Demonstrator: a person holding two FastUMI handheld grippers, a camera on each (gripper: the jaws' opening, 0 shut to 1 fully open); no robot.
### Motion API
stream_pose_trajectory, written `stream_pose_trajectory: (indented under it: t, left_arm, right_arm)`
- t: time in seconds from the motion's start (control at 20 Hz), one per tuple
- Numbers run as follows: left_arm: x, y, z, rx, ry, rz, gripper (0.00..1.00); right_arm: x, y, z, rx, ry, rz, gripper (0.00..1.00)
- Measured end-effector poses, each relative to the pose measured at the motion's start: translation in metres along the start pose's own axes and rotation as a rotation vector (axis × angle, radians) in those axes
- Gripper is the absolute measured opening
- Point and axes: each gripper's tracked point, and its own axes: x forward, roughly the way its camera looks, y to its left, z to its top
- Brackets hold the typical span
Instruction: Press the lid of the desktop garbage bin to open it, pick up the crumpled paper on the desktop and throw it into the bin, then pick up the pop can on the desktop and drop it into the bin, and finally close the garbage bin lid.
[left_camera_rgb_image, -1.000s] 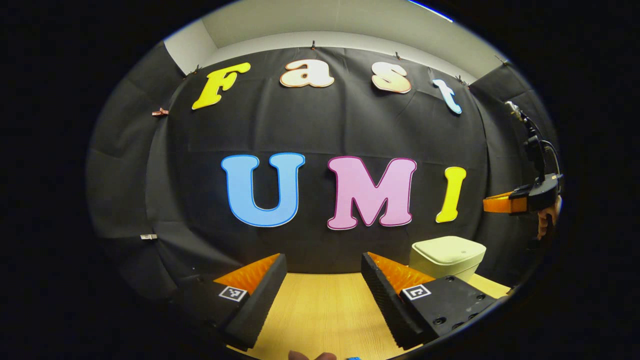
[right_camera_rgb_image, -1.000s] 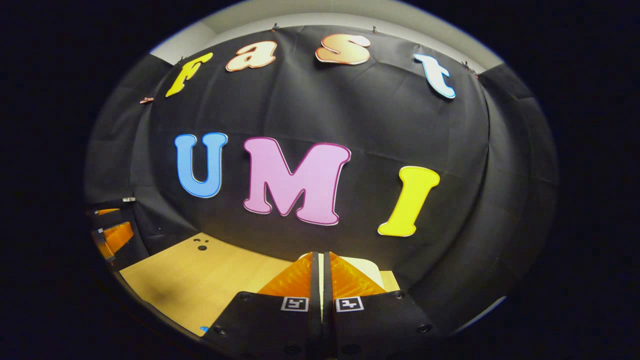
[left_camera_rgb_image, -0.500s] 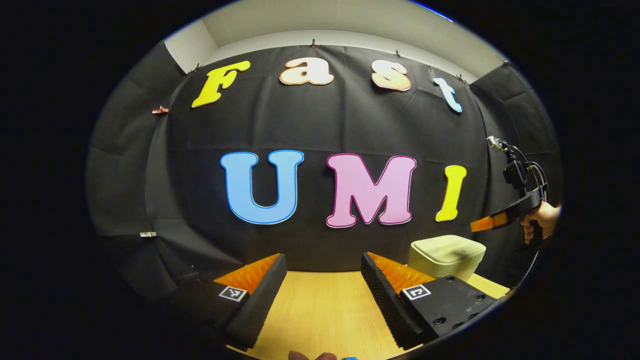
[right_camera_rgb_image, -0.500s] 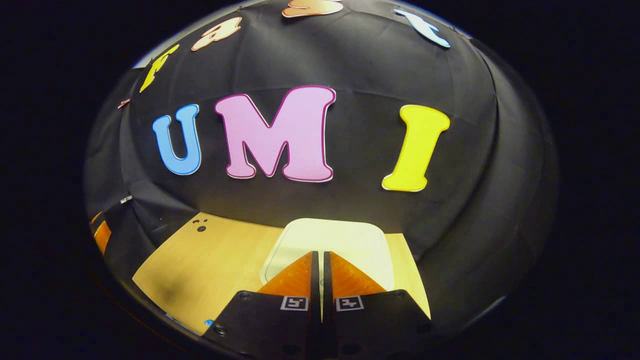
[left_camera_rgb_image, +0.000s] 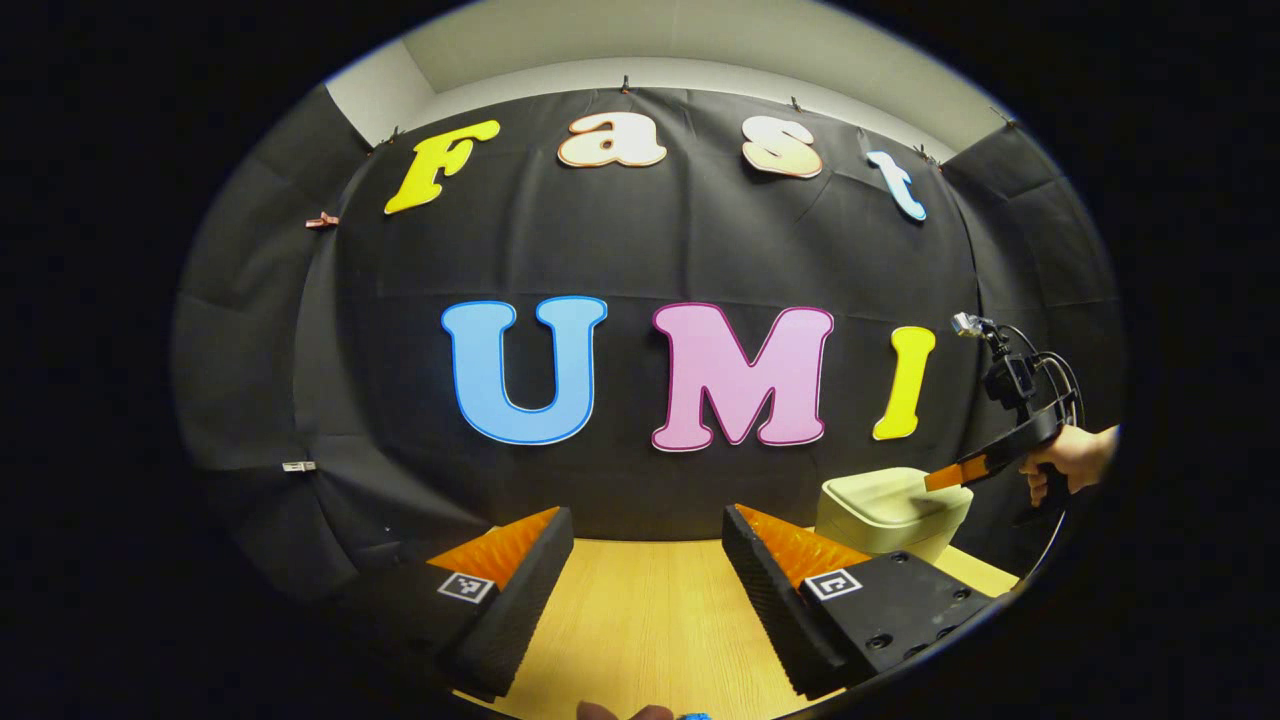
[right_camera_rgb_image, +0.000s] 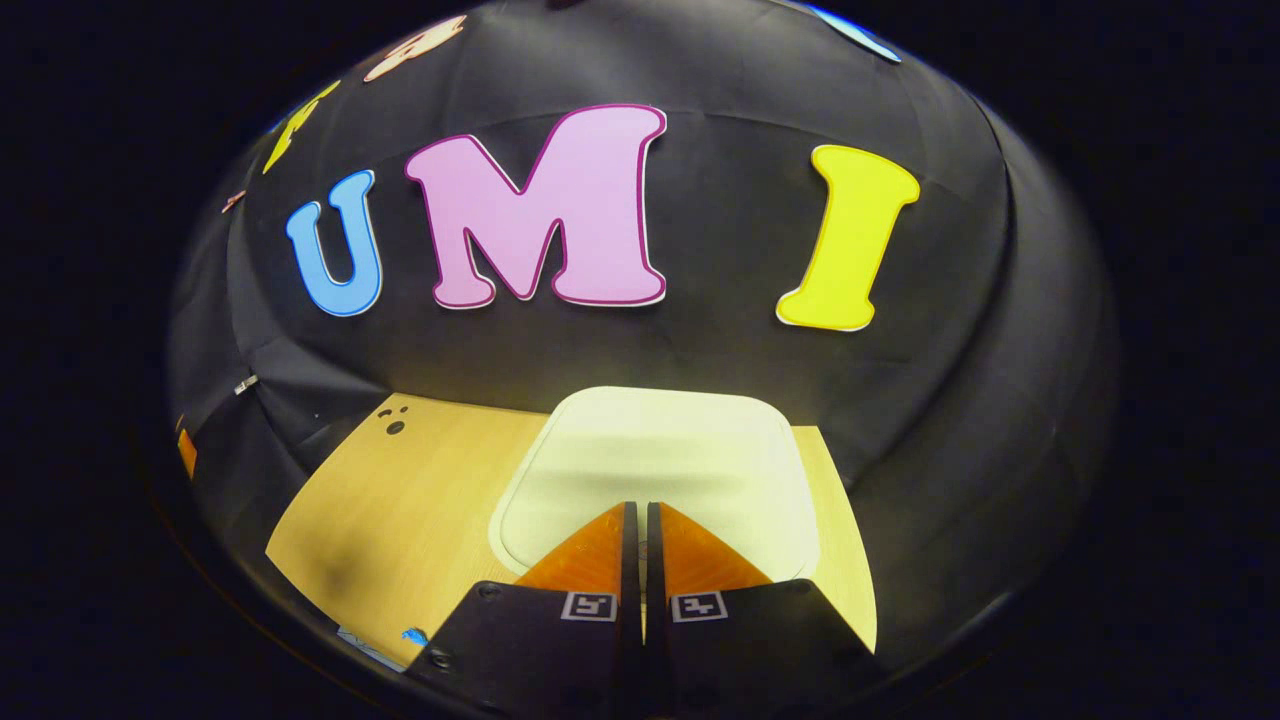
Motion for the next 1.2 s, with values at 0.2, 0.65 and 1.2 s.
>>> stream_pose_trajectory:
  t: [0.2,0.65,1.2]
  left_arm:
    - [0.001,0.002,-0.002,-0.006,0.005,0.012,0.97]
    - [0.003,0.002,-0.002,0.001,0.006,0.017,0.97]
    - [-0.009,0.012,-0.011,0.004,0.045,0.07,0.97]
  right_arm:
    - [0.005,-0.002,-0.006,-0.001,0.021,0.001,0.08]
    - [0.012,-0.005,-0.022,0.012,0.071,0.008,0.05]
    - [-0.005,-0.006,0.032,-0.059,-0.158,-0.025,0.05]
